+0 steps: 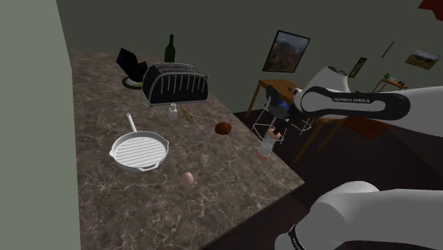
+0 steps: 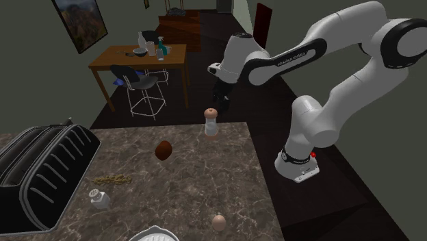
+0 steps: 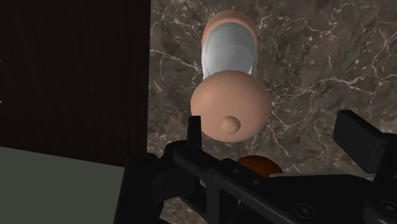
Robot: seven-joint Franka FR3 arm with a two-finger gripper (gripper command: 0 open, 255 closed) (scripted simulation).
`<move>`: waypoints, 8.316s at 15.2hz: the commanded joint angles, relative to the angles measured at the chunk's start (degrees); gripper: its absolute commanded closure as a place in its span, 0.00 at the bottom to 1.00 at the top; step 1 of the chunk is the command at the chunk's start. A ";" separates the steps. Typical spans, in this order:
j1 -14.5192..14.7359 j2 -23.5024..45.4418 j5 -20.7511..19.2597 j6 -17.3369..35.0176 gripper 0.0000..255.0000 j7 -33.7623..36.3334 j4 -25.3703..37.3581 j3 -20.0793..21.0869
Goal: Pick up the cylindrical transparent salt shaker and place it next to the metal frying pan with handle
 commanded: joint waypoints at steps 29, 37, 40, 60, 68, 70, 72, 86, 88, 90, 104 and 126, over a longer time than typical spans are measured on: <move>0.13 6.65 -0.60 7.90 1.00 -1.51 -0.70 -2.94; 0.16 3.28 0.00 0.44 1.00 -1.27 3.42 -1.48; 0.24 2.35 0.28 -2.21 1.00 -1.22 5.15 -0.99; 1.17 0.16 2.28 -18.27 1.00 -1.27 19.04 1.67; 1.64 0.88 3.05 -24.18 1.00 -1.42 25.66 2.40; 1.76 1.18 3.23 -25.63 1.00 -1.47 27.41 2.56; 1.89 1.53 3.42 -27.07 1.00 -1.52 29.20 2.70; 6.24 12.34 6.95 -27.00 1.00 9.83 38.87 11.72; 6.99 14.88 7.31 -26.71 1.00 12.00 40.95 13.30; 7.73 17.58 7.56 -26.53 1.00 14.13 43.31 14.82; 13.22 41.20 5.47 -30.06 1.00 28.11 69.22 23.44; 14.84 46.18 3.71 -18.10 1.00 32.73 61.76 24.55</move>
